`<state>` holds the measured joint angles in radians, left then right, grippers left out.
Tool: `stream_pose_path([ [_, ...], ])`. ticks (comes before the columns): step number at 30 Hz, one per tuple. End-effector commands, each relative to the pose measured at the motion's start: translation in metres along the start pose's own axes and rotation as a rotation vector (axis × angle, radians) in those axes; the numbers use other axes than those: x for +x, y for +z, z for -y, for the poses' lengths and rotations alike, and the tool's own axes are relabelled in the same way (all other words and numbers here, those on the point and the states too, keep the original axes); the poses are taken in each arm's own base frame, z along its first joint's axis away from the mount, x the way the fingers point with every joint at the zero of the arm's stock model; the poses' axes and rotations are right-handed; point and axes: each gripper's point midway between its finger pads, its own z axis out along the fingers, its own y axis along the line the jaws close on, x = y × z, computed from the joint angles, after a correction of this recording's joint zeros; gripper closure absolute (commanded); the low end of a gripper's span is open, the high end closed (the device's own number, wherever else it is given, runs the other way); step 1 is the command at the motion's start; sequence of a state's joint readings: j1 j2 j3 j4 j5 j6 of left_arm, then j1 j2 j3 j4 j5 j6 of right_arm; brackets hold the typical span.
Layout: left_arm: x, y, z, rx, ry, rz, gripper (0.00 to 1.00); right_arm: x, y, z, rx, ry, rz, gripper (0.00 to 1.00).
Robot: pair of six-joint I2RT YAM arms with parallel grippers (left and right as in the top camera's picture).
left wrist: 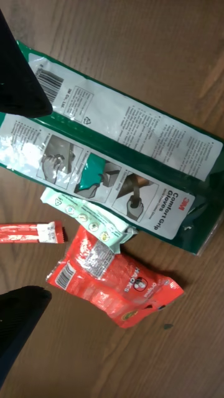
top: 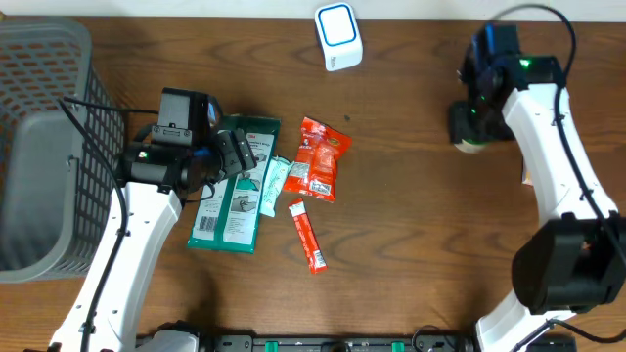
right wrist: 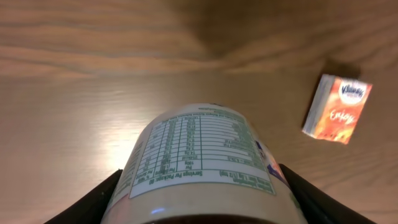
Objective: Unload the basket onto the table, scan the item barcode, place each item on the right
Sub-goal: 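Swing the jar right and lower it beside the Kleenex pack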
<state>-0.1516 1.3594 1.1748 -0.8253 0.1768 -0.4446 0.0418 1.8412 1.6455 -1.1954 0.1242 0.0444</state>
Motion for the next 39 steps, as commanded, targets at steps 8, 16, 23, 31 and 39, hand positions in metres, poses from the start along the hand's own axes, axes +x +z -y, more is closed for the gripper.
stream_pose_path([
  [8,-0.006,-0.005,0.001,0.0,0.006,0.023,0.13,0.033,0.087,0.054,0.03,0.173,-0.014,0.85],
  [16,-0.006,-0.005,0.001,0.0,0.006,0.023,0.13,0.048,0.115,0.073,0.053,0.232,0.001,0.8],
  [23,-0.006,-0.005,0.001,0.0,0.006,0.023,0.13,0.05,0.116,0.082,0.058,0.258,0.002,0.63],
  [31,-0.006,-0.005,0.001,0.0,0.006,0.023,0.13,0.047,0.116,0.083,0.059,0.259,0.015,0.19],
  [39,-0.006,-0.005,0.001,0.0,0.006,0.023,0.13,0.041,0.11,0.085,0.061,0.26,0.032,0.02],
])
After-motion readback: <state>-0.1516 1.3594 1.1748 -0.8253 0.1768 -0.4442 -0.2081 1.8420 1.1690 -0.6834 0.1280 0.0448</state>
